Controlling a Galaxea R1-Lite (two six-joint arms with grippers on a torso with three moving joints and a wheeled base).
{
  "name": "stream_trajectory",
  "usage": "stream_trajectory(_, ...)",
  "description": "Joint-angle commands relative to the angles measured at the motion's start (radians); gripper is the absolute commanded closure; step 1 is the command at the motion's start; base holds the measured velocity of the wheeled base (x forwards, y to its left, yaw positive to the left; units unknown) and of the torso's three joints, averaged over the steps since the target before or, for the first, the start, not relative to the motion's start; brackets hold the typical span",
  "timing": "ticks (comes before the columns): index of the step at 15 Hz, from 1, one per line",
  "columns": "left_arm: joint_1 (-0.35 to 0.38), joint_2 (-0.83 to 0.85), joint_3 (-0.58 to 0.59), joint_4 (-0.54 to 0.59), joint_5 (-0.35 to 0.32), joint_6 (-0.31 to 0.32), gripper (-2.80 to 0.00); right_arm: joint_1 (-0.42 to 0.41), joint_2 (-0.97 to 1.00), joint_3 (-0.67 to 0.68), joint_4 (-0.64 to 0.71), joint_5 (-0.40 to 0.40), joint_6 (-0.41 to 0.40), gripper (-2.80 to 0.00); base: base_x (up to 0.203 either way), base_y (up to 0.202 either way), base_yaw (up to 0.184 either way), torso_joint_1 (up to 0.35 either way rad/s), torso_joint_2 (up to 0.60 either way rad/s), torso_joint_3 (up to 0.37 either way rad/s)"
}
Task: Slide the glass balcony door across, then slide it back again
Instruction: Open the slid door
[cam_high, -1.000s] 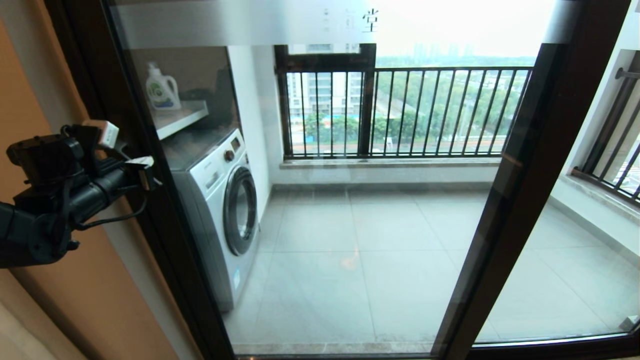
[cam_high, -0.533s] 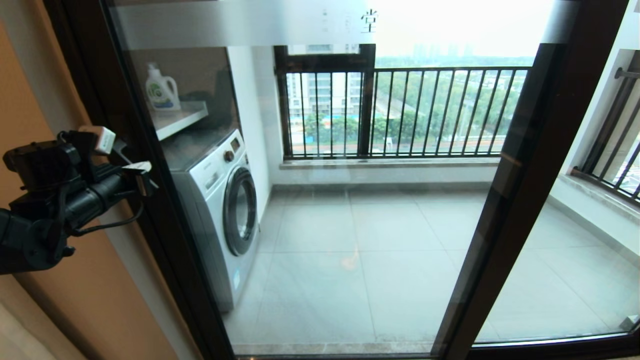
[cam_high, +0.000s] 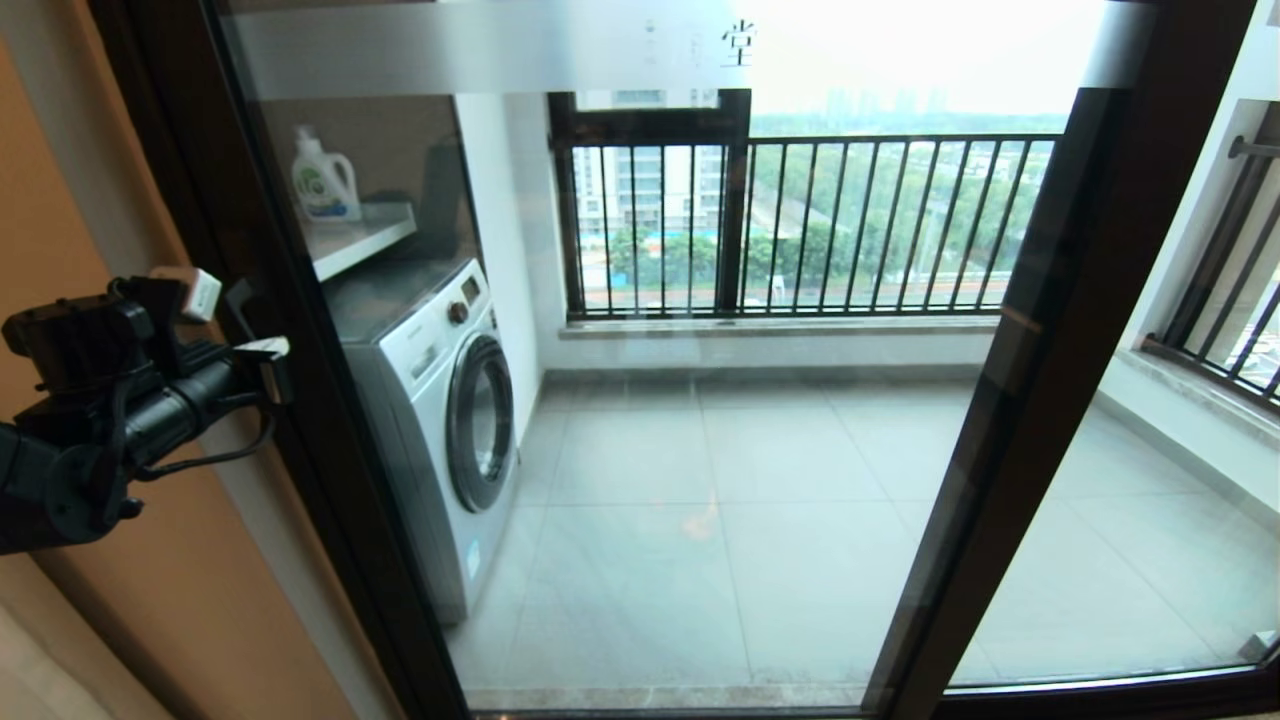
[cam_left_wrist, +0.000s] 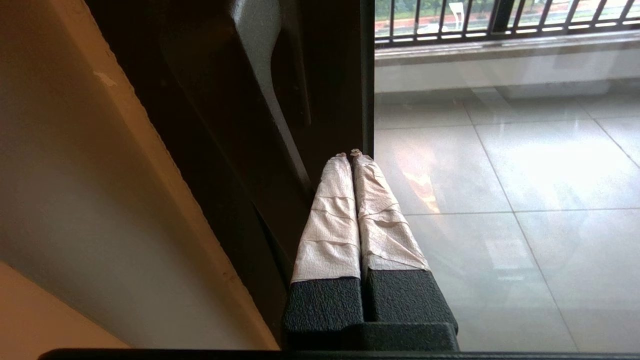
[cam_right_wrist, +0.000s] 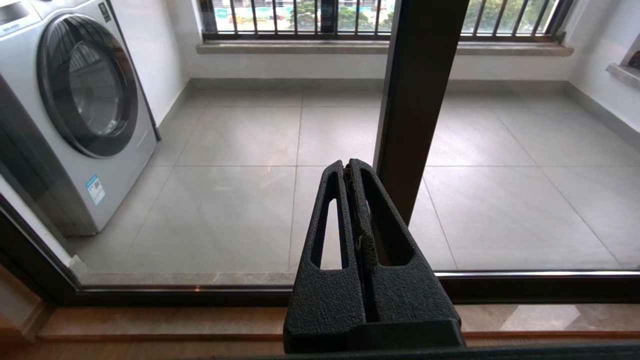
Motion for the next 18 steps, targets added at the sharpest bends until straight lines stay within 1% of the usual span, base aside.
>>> stream_trajectory(1,0.006,0.012,-0.001,-0.006,-0.001,-0.001,0.00,0.000,0.000,0.000,0.000,0.001,-0.001,0.00,0.000,0.000,0.000,0.000,0.00,0.000)
stream_trajectory(4,0.006,0.006,-0.001,-0.006,-0.001,0.000,0.00,0.000,0.000,0.000,0.000,0.001,-0.001,0.00,0.000,0.000,0.000,0.000,0.00,0.000)
stream_trajectory(7,0.030,0.011,-0.004,-0.006,-0.001,-0.001,0.00,0.000,0.000,0.000,0.000,0.001,-0.001,0.00,0.000,0.000,0.000,0.000,0.00,0.000)
stream_trajectory(12,0.035,-0.038,0.005,-0.006,-0.011,-0.005,0.00,0.000,0.000,0.000,-0.001,0.001,-0.001,0.00,0.000,0.000,0.000,0.000,0.00,0.000)
stream_trajectory(17,0.037,-0.188,0.148,-0.008,-0.059,-0.008,0.00,0.000,0.000,0.000,0.000,0.001,-0.001,0.00,0.000,0.000,0.000,0.000,0.00,0.000)
stream_trajectory(18,0.054,-0.204,0.161,-0.008,-0.062,-0.009,0.00,0.000,0.000,0.000,-0.001,0.001,-0.001,0.00,0.000,0.000,0.000,0.000,0.00,0.000)
